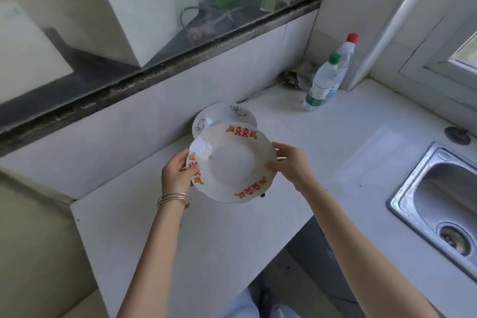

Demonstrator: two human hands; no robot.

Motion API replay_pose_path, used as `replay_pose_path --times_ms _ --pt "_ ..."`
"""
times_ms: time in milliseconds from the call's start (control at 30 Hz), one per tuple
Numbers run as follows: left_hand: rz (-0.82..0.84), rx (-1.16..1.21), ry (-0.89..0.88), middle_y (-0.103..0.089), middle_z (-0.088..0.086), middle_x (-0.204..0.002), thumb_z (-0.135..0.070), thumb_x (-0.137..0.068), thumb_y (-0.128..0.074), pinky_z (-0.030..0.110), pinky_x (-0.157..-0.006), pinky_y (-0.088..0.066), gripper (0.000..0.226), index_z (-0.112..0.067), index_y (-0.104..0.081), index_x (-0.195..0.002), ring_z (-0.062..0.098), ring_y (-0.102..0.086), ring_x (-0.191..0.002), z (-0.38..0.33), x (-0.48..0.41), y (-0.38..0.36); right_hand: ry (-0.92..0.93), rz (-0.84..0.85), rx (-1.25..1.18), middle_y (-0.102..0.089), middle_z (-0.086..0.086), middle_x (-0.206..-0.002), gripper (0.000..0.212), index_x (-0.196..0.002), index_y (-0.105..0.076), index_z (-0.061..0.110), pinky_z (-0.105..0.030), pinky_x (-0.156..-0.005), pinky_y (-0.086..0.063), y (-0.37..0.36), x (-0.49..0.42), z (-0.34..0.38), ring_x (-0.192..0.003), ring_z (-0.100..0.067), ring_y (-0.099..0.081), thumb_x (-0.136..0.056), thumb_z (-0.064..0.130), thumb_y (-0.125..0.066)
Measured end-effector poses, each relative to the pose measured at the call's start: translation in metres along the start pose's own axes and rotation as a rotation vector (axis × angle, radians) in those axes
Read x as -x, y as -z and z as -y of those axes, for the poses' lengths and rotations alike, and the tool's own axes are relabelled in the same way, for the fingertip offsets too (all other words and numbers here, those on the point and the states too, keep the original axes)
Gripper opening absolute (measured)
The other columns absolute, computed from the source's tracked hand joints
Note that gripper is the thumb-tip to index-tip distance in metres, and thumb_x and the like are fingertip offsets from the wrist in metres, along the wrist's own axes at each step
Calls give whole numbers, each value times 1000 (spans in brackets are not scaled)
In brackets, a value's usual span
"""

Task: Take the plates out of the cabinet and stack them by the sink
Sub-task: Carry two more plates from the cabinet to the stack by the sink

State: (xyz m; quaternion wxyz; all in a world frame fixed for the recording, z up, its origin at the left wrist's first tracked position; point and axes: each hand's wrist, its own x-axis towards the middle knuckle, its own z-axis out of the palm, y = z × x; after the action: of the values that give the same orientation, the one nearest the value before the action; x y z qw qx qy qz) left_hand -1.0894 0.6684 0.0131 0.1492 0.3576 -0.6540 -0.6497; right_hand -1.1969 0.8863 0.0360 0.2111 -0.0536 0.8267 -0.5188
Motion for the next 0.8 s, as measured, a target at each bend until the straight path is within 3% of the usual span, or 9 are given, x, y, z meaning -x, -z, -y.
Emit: replay_pose_path --times_ms 233,433,567,667,800 --pt "29 -15 37 -69 6 -97 9 -77 -58 35 -74 -53 47 -12 -62 -118 20 -64 -81 4 -62 -16 -78 -6 42 -63 -3 -89 54 -122 -60 16 -26 -68 -50 -14 -64 8 -83 -18 -59 -72 -5 -66" --pt "34 -24 98 -69 8 -103 3 -77 -63 30 -63 -54 45 -15 -62 -119 22 -66 -87 14 -104 -24 -111 -6 69 -62 5 -78 51 -118 -63 16 -11 -52 -44 -21 -106 7 -75 -13 -58 -73 -8 -63" --pt "50 -33 124 -69 9 -104 1 -78 -63 31 -63 -54 44 -14 -62 -120 24 -66 -89 23 -124 -28 -136 -7 83 -62 9 -77 52 -119 -62 17 -17 -60 -46 -24 -127 3 -76 -13 -59 -73 -7 -64" --pt "52 -46 124 -69 8 -103 0 -79 -64 32 -63 -55 43 -15 -61 -120 24 -66 -90 27 -134 -29 -134 3 101 -63 6 -79 51 -120 -61 19 -14 -55 -45 -26 -140 1 -74 -9 -59 -75 -4 -63" --pt "41 -54 117 -69 8 -100 2 -78 -64 27 -60 -54 42 -14 -63 -116 26 -65 -90 31 -145 -29 -133 13 90 -56 3 -70 49 -119 -62 18 -20 -60 -49 -29 -150 -4 -68 -10 -56 -75 -4 -64"
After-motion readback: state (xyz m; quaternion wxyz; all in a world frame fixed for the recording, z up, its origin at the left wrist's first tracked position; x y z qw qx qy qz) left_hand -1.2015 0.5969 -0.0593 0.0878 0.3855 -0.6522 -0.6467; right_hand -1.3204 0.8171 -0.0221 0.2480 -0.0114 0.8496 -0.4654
